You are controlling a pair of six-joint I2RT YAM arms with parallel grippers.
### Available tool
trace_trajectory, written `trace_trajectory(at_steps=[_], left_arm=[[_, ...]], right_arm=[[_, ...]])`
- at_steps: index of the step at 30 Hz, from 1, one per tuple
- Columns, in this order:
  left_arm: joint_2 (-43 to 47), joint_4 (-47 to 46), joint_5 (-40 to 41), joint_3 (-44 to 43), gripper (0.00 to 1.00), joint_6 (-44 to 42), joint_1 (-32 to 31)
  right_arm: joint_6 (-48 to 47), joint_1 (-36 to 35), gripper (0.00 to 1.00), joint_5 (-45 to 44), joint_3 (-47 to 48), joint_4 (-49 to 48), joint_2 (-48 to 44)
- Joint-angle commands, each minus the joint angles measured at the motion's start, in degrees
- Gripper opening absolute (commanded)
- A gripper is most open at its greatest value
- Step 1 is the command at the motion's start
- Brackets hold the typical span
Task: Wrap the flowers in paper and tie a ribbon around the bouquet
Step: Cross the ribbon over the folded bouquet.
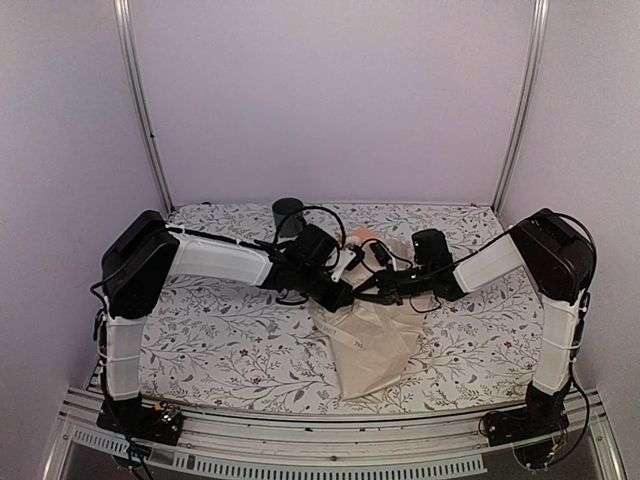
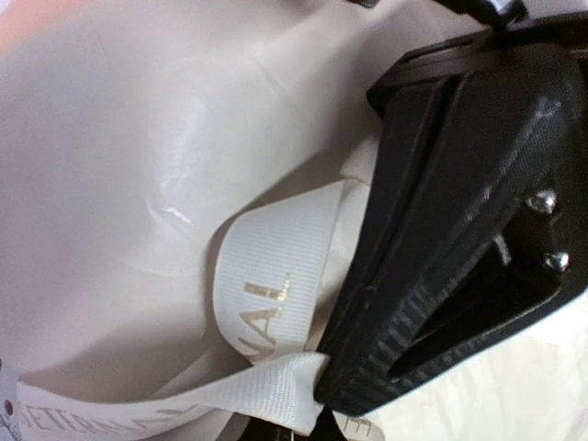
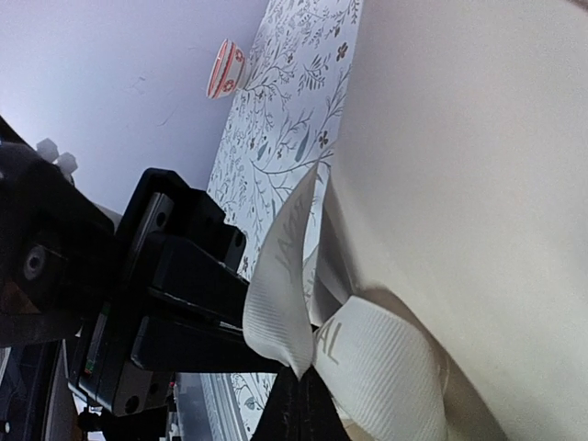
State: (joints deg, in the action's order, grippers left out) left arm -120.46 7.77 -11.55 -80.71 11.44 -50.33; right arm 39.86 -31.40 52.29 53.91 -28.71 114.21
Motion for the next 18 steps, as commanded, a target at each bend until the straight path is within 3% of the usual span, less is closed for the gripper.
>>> trace_trajectory(at_steps=[1, 11, 14, 17, 18], left_arm=[[-0.2, -0.4, -0.4, 1.0, 0.00, 0.1, 0.9], [1.2, -1.5, 0.2, 3.8, 0.21, -0.2, 1.9], [0.7, -1.6, -0.2, 3.4, 0.18, 0.5, 2.1], [1.6, -2.4, 0.3, 3.6, 0.01, 1.4, 1.9], [2.3, -2.5, 0.7, 3.9, 0.00, 1.6, 1.9]], right_arm=[[-0.1, 0.3, 0.00, -0.4, 0.7, -0.2, 0.2], [-2.0, 4.9, 0.00, -1.9, -4.8, 1.9, -6.0], [-2.5, 5.2, 0.00, -2.5, -5.0, 2.9, -6.0], [-2.9, 5.9, 0.00, -3.6, -5.1, 4.8, -5.3], [-3.0, 6.3, 0.00, -4.1, -5.3, 5.4, -5.0]])
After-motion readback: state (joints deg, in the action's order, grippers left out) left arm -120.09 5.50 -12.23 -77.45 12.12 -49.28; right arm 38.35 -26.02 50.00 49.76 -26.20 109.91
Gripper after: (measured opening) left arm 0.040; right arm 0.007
